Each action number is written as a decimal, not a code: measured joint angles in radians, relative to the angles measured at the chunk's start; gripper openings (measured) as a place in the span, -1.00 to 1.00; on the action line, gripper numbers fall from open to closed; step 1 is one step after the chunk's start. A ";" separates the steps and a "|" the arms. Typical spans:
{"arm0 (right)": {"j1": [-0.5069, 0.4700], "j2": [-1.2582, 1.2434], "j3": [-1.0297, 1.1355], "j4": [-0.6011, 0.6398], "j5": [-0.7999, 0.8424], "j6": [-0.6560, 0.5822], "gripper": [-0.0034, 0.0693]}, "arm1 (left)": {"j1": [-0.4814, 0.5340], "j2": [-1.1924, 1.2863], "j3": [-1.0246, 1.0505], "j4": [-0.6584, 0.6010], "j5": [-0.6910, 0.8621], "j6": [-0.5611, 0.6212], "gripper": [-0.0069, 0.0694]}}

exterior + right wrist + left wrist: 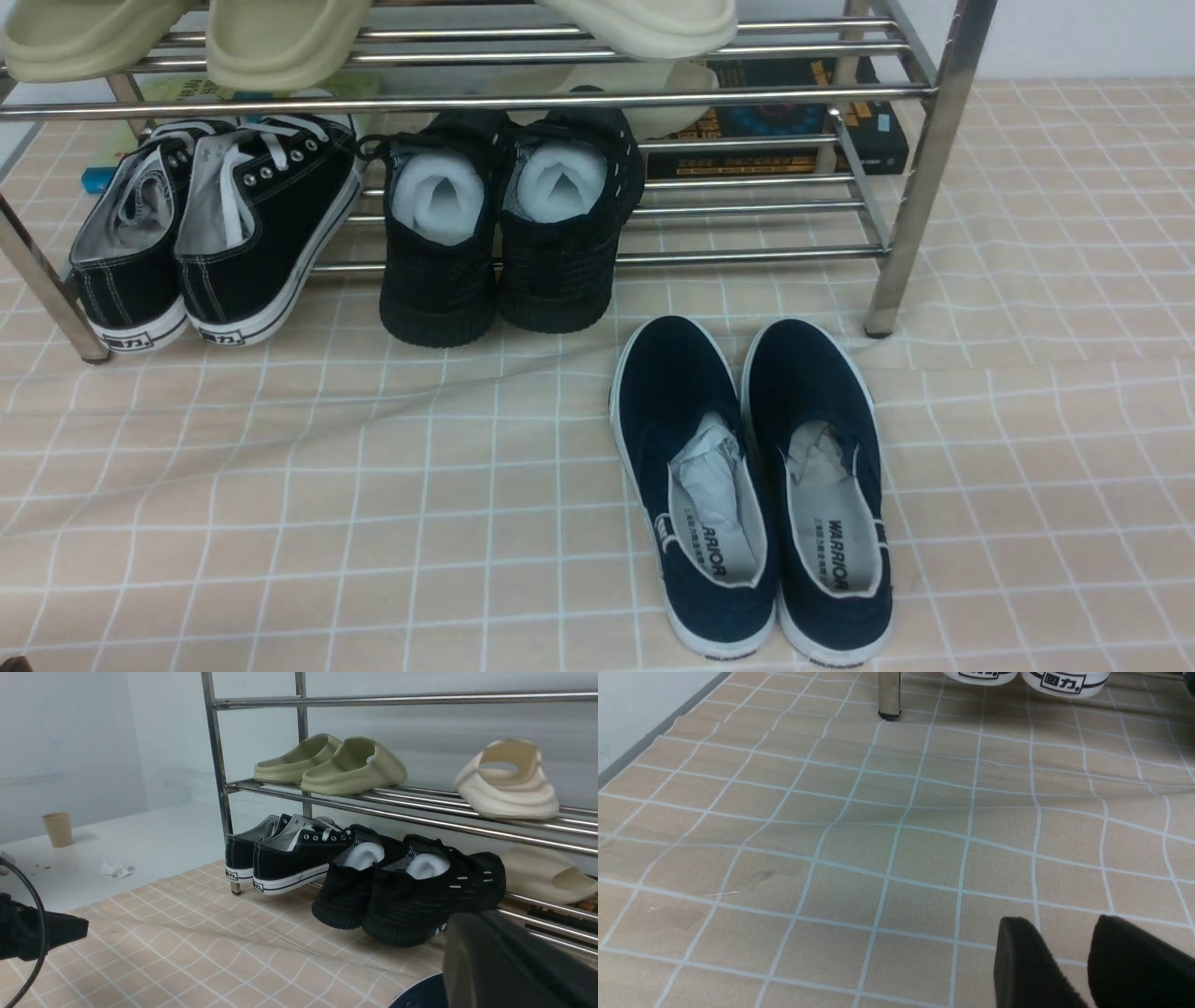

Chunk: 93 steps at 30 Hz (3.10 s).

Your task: Take the shoes off the shelf from the light coffee tablecloth by hand.

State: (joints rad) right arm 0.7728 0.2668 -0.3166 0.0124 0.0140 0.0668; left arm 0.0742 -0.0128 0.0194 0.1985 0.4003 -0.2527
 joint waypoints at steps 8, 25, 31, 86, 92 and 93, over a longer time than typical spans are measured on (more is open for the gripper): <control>0.000 0.000 0.001 0.000 0.003 0.000 -0.92 | 0.000 0.000 0.000 0.000 0.000 0.000 -0.19; -0.005 -0.065 0.041 0.000 0.047 0.000 -0.92 | 0.000 0.000 0.000 0.000 0.000 0.000 -0.20; -0.180 -0.145 0.147 -0.002 0.305 0.000 -0.91 | 0.000 0.000 0.000 0.000 0.000 0.000 -0.20; -0.858 -0.277 0.328 0.000 0.388 0.003 -0.75 | 0.000 0.000 0.000 0.000 0.000 0.000 -0.19; -0.802 -0.277 0.328 0.000 0.388 0.003 -0.73 | 0.000 0.000 0.000 0.000 0.000 0.000 -0.19; -0.800 -0.277 0.328 0.000 0.388 0.003 -0.72 | 0.000 0.000 0.000 0.000 0.000 0.000 -0.19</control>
State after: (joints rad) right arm -0.0271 -0.0103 0.0111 0.0125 0.4020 0.0697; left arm 0.0742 -0.0128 0.0194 0.1985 0.4003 -0.2527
